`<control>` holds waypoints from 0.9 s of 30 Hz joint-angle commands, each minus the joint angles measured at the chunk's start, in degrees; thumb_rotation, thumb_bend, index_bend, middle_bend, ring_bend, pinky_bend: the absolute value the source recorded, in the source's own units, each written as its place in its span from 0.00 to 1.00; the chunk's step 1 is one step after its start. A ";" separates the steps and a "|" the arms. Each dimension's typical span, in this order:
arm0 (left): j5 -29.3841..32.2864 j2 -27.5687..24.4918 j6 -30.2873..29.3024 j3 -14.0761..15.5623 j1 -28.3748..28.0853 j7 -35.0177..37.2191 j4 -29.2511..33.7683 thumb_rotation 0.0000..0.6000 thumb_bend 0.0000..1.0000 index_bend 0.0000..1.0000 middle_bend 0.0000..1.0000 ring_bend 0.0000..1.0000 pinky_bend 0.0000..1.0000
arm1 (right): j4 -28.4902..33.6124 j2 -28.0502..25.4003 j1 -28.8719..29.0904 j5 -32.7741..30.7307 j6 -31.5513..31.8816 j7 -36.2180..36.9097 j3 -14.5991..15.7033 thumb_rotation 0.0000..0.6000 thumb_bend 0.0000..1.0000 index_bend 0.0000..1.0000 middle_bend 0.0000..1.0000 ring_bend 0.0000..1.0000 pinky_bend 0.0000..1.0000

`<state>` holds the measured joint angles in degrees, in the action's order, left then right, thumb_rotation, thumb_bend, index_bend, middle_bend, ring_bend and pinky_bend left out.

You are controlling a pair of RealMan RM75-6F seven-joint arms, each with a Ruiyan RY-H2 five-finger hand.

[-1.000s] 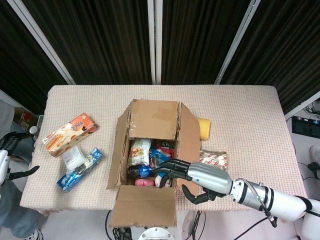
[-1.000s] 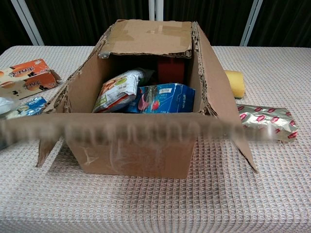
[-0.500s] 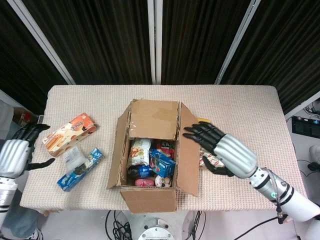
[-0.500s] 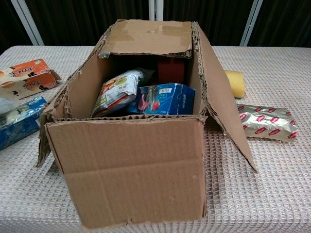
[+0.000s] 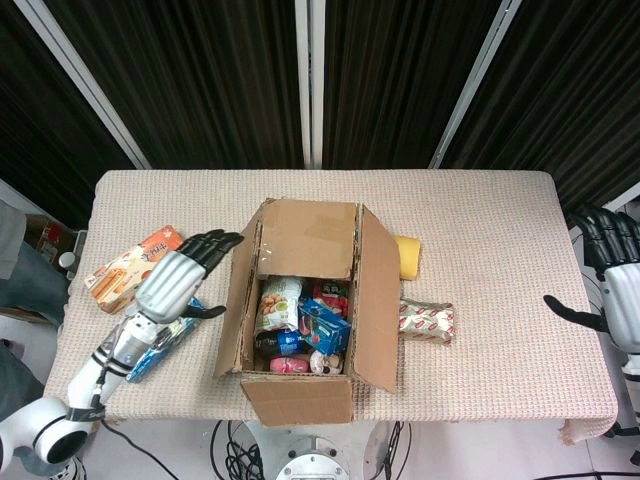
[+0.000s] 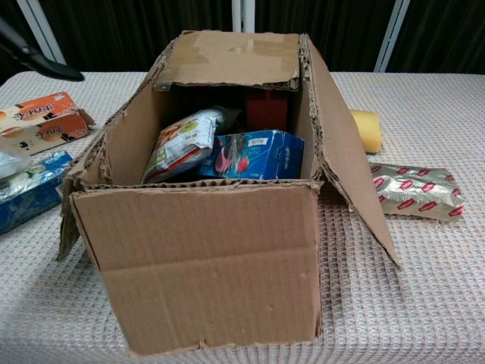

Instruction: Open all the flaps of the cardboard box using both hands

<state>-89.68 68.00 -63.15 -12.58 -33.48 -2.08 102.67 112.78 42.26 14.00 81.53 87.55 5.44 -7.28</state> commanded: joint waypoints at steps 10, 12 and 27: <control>2.41 15.01 2.56 -2.14 -8.27 -5.35 -8.33 1.00 0.07 0.04 0.06 0.06 0.18 | -10.34 2.36 -3.43 -4.44 -3.25 14.79 -0.69 1.00 0.02 0.00 0.00 0.00 0.00; 3.72 16.78 3.23 -2.87 -9.64 -7.17 -9.89 1.00 0.07 0.04 0.06 0.06 0.18 | -11.15 2.60 -3.32 -4.61 -4.27 15.96 -0.86 1.00 0.02 0.00 0.00 0.00 0.00; 4.27 31.74 -0.02 -3.95 -16.78 -12.75 -31.46 1.00 0.07 0.02 0.00 0.04 0.17 | -15.03 3.80 -3.85 -4.32 -5.51 21.18 -2.66 1.00 0.03 0.00 0.00 0.00 0.00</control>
<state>-84.45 96.61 -61.15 -16.14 -48.78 -15.03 75.72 97.94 45.96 10.20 77.27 82.18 26.42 -9.82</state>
